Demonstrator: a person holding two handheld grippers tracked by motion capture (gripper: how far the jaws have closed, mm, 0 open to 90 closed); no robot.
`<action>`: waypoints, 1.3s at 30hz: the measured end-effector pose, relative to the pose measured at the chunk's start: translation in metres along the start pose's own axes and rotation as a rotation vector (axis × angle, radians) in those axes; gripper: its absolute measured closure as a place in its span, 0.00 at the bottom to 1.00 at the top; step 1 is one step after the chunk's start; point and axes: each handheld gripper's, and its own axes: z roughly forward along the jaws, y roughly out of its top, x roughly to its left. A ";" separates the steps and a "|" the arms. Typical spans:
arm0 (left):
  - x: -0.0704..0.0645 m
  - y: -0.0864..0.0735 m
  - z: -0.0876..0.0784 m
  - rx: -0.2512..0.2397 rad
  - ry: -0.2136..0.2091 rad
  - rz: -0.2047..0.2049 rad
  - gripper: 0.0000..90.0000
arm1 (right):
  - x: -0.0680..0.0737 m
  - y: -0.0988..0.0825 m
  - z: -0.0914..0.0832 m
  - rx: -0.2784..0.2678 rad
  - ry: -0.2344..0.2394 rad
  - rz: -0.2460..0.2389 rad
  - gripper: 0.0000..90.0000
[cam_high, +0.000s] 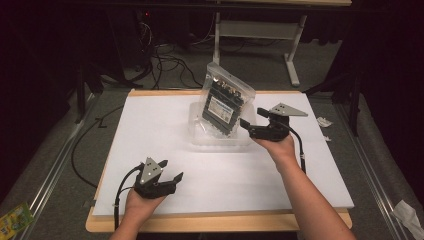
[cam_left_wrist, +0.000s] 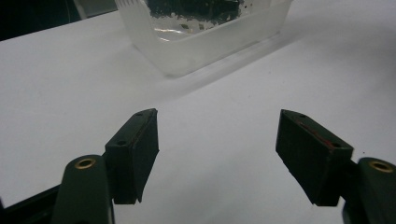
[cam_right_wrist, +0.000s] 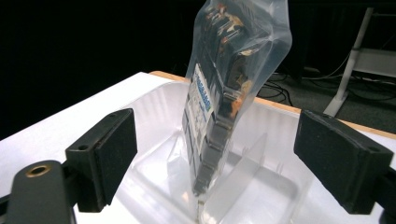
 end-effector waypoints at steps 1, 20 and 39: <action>0.000 0.000 0.000 0.000 0.000 0.000 0.34 | 0.000 0.000 -0.004 0.005 0.005 -0.006 0.14; -0.008 0.001 -0.001 0.001 -0.010 0.012 0.33 | 0.021 -0.044 -0.090 -0.001 -0.041 -0.029 0.09; -0.023 0.000 0.004 0.025 -0.029 0.027 0.30 | 0.030 -0.107 -0.127 0.049 -0.050 -0.013 0.09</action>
